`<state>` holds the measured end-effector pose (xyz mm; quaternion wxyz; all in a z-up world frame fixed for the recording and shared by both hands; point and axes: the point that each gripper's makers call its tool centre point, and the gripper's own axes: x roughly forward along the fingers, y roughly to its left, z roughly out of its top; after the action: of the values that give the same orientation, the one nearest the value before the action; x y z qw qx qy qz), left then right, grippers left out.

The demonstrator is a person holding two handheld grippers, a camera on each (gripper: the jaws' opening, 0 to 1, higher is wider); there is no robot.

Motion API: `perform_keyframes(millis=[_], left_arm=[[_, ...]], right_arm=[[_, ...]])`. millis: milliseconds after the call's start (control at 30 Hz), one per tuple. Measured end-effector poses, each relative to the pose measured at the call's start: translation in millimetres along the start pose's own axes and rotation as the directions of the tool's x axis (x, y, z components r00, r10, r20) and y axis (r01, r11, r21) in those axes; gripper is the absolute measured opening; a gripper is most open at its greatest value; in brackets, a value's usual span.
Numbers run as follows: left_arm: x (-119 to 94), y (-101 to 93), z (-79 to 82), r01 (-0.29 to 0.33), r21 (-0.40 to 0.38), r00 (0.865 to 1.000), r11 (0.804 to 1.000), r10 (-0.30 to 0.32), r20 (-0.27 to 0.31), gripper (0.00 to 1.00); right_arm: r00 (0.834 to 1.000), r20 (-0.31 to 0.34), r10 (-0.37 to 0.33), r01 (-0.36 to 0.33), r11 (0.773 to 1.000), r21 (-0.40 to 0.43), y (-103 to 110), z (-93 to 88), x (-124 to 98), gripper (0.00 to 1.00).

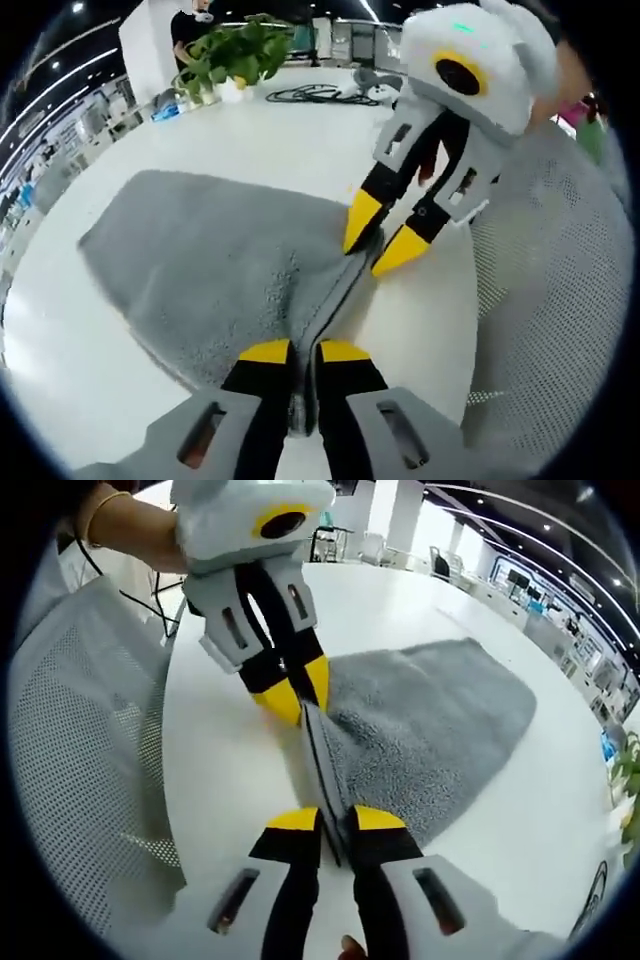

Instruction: Fold the towel on the table until its edges align and the towel forms a compact rectangular stack.

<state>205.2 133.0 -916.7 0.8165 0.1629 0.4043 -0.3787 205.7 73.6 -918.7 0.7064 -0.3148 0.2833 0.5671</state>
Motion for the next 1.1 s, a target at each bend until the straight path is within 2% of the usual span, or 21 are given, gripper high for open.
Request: perform_keyframes(millis=[33,67,133,267,333,500,567,833,900,933,1100], left_arm=[[-0.5,0.2,-0.2,0.011,-0.021,1.0,1.0,-0.011,-0.001,0.08],[-0.3,2.1,0.3,0.026,-0.086,1.0,0.996,-0.026,0.002,0.08],[-0.5,4.3,0.2,0.058,-0.164,0.998,0.985,-0.058,0.006,0.08],[0.3,5.3,-0.1,0.086,-0.226,0.996,0.97,-0.085,0.013,0.08],[1.0,5.5,-0.3,0.104,-0.285,0.995,0.953,-0.102,0.023,0.08],[1.4,8.4,-0.2,0.159,-0.438,0.987,0.885,-0.141,0.075,0.07],[1.1,9.6,-1.0,0.166,-0.45,0.986,0.877,-0.146,0.079,0.07],[1.8,8.5,-0.5,0.187,-0.462,0.982,0.867,-0.161,0.096,0.07],[1.3,7.2,0.1,0.188,-0.455,0.982,0.87,-0.159,0.102,0.07],[0.9,6.1,0.3,0.185,-0.447,0.982,0.875,-0.156,0.103,0.07],[1.4,5.1,0.7,0.151,-0.324,0.987,0.934,-0.125,0.101,0.09]], right_arm=[[1.0,0.002,-0.008,0.008,1.0,-0.006,0.8,1.0,-1.4,0.1],[1.0,0.004,-0.011,0.012,1.0,-0.01,1.7,1.7,-2.1,0.11],[0.999,0.008,-0.035,0.035,0.999,-0.014,2.6,3.4,-3.3,0.13],[0.996,-0.003,-0.089,0.089,0.994,-0.069,3.7,4.4,-2.4,0.17],[0.993,-0.009,-0.118,0.116,0.987,-0.109,2.5,5.3,-2.6,0.17],[0.99,-0.024,-0.14,0.134,0.977,-0.165,1.6,4.4,3.1,0.19],[0.989,-0.027,-0.144,0.137,0.977,-0.165,0.6,4.9,3.3,0.18],[0.988,-0.032,-0.153,0.145,0.974,-0.176,-4.6,3.2,6.2,0.12],[0.989,-0.034,-0.144,0.136,0.976,-0.169,-5.0,3.4,6.1,0.11],[0.99,-0.036,-0.139,0.131,0.978,-0.163,-5.1,3.1,6.6,0.1],[0.996,-0.034,-0.086,0.085,0.996,-0.014,-9.0,2.5,6.4,0.05]])
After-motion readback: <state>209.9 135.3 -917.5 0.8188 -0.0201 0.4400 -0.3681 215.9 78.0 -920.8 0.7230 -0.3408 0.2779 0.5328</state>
